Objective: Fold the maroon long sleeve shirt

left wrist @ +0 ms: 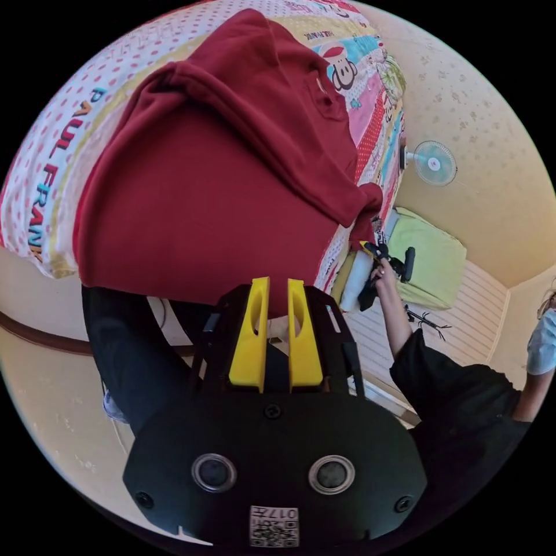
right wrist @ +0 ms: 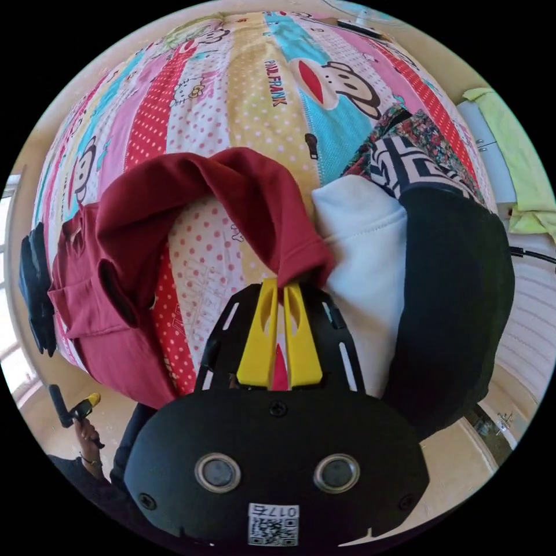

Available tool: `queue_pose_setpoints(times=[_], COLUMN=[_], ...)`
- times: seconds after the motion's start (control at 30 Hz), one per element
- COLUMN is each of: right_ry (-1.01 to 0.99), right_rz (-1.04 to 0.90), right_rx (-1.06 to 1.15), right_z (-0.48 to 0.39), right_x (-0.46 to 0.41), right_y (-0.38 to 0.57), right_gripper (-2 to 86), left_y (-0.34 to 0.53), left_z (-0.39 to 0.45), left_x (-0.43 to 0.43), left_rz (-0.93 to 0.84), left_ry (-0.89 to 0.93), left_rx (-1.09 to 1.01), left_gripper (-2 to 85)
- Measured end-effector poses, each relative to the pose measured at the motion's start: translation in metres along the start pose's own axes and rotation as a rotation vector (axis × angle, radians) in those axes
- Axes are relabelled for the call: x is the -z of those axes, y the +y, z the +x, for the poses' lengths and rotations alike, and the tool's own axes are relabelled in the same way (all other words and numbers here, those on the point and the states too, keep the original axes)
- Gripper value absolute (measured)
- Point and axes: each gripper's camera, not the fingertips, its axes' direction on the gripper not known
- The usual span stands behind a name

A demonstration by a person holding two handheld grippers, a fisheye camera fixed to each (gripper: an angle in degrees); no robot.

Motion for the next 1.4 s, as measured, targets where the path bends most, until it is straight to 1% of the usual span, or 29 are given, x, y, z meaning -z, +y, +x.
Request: queue_pose_setpoints(times=[0.03,0.07,0.1,0.13,0.17,0.2,0.27,0.37,0.5,0.53,0.63,0.7,0.77,0.83,0.87,0.9,0.93,1.0,1.07,1.1,1.17,1.23,1.27,1.33,1.4], right_ry=[-0.052,-0.034,-0.005,0.079,0.159,0.172,0.108,0.012,0.004,0.017,-0.021,-0.050,-0.184,-0.304,-0.389,-0.419,-0.467,-0.585,-0.846,-0.919,-1.208,-1.303,-1.307,-1.261,-1.169], right_rz=[0.039,0.085,0.108,0.140,0.151,0.148,0.125,0.040,0.005,0.050,0.258,0.302,0.363,0.396,0.369,0.343,0.312,0.364,0.460,0.475,0.508,0.535,0.567,0.613,0.732], right_rx=[0.037,0.066,0.080,0.088,0.054,0.029,-0.106,-0.196,-0.336,-0.351,-0.249,-0.221,-0.239,-0.329,-0.398,-0.432,-0.466,-0.453,-0.447,-0.469,-0.625,-0.755,-0.834,-0.900,-0.916], right_z=[0.002,0.006,0.011,0.024,0.047,0.060,0.120,0.175,0.206,0.205,0.187,0.182,0.193,0.217,0.237,0.246,0.260,0.268,0.267,0.264,0.251,0.243,0.246,0.262,0.289], right_x=[0.029,0.062,0.078,0.105,0.125,0.133,0.154,0.139,0.100,0.096,0.100,0.099,0.093,0.082,0.069,0.061,0.048,0.045,0.059,0.062,0.065,0.062,0.058,0.048,0.037], right_y=[0.014,0.029,0.036,0.048,0.055,0.056,0.062,0.070,0.103,0.120,0.162,0.176,0.184,0.185,0.182,0.180,0.181,0.192,0.221,0.230,0.268,0.284,0.284,0.264,0.236], right_gripper=[2.5,2.4,2.3,2.2,2.2,2.2,2.2,2.2,2.1,2.4,4.7,8.1,12.3,12.5,11.8,9.7,5.6,4.0,3.2,3.1,2.8,2.6,2.5,2.3,2.0], left_y=[0.000,0.000,-0.001,-0.001,-0.003,-0.003,-0.004,-0.004,-0.004,-0.004,-0.005,-0.007,-0.010,-0.013,-0.015,-0.016,-0.017,-0.020,-0.022,-0.024,-0.026,-0.028,-0.029,-0.030,-0.029], left_z=[0.000,-0.003,-0.008,-0.012,-0.018,-0.022,-0.023,-0.020,-0.027,-0.029,-0.043,-0.054,-0.059,-0.061,-0.062,-0.061,-0.061,-0.057,-0.055,-0.055,-0.055,-0.056,-0.056,-0.054,-0.050], left_x=[0.001,0.002,0.000,-0.002,-0.007,-0.010,-0.011,-0.010,-0.003,-0.001,0.013,0.024,0.030,0.035,0.037,0.039,0.040,0.043,0.044,0.043,0.040,0.037,0.035,0.034,0.037], left_rz=[-0.004,-0.017,-0.042,-0.057,-0.085,-0.102,-0.115,-0.132,-0.160,-0.160,-0.153,-0.148,-0.148,-0.148,-0.149,-0.148,-0.147,-0.148,-0.153,-0.160,-0.175,-0.189,-0.194,-0.199,-0.201], left_ry=[-0.007,-0.017,-0.012,-0.002,0.028,0.063,0.091,0.079,0.085,0.081,0.068,0.065,0.060,0.050,0.047,0.050,0.052,0.056,0.053,0.054,0.059,0.069,0.077,0.082,0.068], left_rx=[-0.009,-0.021,-0.020,-0.015,-0.001,0.007,0.002,-0.029,-0.043,-0.040,-0.020,-0.002,0.000,-0.005,-0.008,-0.011,-0.014,-0.030,-0.039,-0.043,-0.045,-0.043,-0.043,-0.050,-0.066], left_gripper=[4.9,4.3,4.3,4.2,4.3,4.4,4.5,4.6,4.6,4.6,4.6,4.7,4.7,4.8,4.8,4.8,4.8,4.8,4.8,4.8,4.8,4.8,4.8,4.8,4.9])
